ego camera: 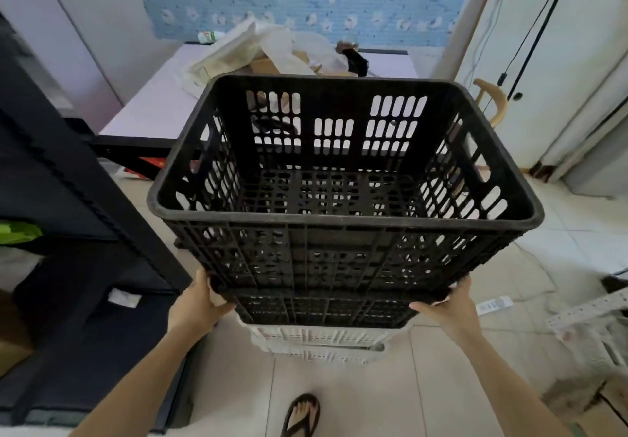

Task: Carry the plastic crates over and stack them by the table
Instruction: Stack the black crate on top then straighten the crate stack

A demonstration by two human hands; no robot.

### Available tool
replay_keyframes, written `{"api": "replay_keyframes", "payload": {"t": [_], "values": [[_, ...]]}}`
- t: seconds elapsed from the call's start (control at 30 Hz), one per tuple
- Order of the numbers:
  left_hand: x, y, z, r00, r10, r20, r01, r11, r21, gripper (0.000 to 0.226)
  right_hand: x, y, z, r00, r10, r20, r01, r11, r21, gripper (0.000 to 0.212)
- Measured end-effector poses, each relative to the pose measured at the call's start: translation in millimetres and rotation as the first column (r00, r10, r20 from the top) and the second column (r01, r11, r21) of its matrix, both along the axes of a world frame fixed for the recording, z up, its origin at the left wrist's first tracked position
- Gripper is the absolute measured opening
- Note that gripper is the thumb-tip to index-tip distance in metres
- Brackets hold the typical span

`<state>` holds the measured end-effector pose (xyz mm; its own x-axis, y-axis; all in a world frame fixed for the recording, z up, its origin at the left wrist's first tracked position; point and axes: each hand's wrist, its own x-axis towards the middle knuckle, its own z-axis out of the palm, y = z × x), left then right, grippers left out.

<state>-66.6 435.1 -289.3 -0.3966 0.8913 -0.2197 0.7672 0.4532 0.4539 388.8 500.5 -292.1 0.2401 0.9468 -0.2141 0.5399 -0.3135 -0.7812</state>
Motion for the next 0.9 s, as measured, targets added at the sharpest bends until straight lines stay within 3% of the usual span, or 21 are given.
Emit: {"api": "replay_keyframes", "payload": {"t": [0.13, 0.27, 0.4, 0.57, 0.63, 0.73, 0.9], "values": [[-11, -19, -48, 0.999, 0.026, -0.036, -0.030, 0.995, -0.097, 0.107, 2, -6, -43, 0.992, -0.054, -0.117, 0.063, 0.995, 0.082, 0.103], [-12, -20, -100, 0.999, -0.011, 0.040, 0.019, 0.981, -0.194, 0.101, 12, -17, -107, 0.996, -0.001, -0.093, 0.001, 1.000, -0.004, 0.098], [2, -18, -156, 0.993, 0.023, 0.117, -0.004, 0.988, -0.157, 0.088, 23, -22, -166, 0.986, 0.160, -0.052, -0.165, 0.980, -0.108, 0.096], [15, -5, -214, 0.985, 0.069, 0.159, -0.053, 0.994, -0.100, 0.065, 22, -6, -220, 0.980, 0.199, -0.002, -0.196, 0.965, -0.177, 0.101], [13, 3, -232, 0.988, 0.052, 0.148, -0.044, 0.998, -0.055, 0.064, 16, -2, -233, 0.977, 0.212, 0.024, -0.206, 0.965, -0.164, 0.102], [7, 11, -254, 0.997, 0.000, 0.076, 0.001, 1.000, -0.015, 0.061, 6, 2, -250, 0.995, 0.100, -0.013, -0.101, 0.993, -0.069, 0.093], [6, 11, -275, 0.998, 0.046, 0.045, -0.050, 0.995, 0.082, 0.063, 3, 5, -264, 0.998, 0.059, -0.033, -0.058, 0.997, 0.044, 0.088]]}}
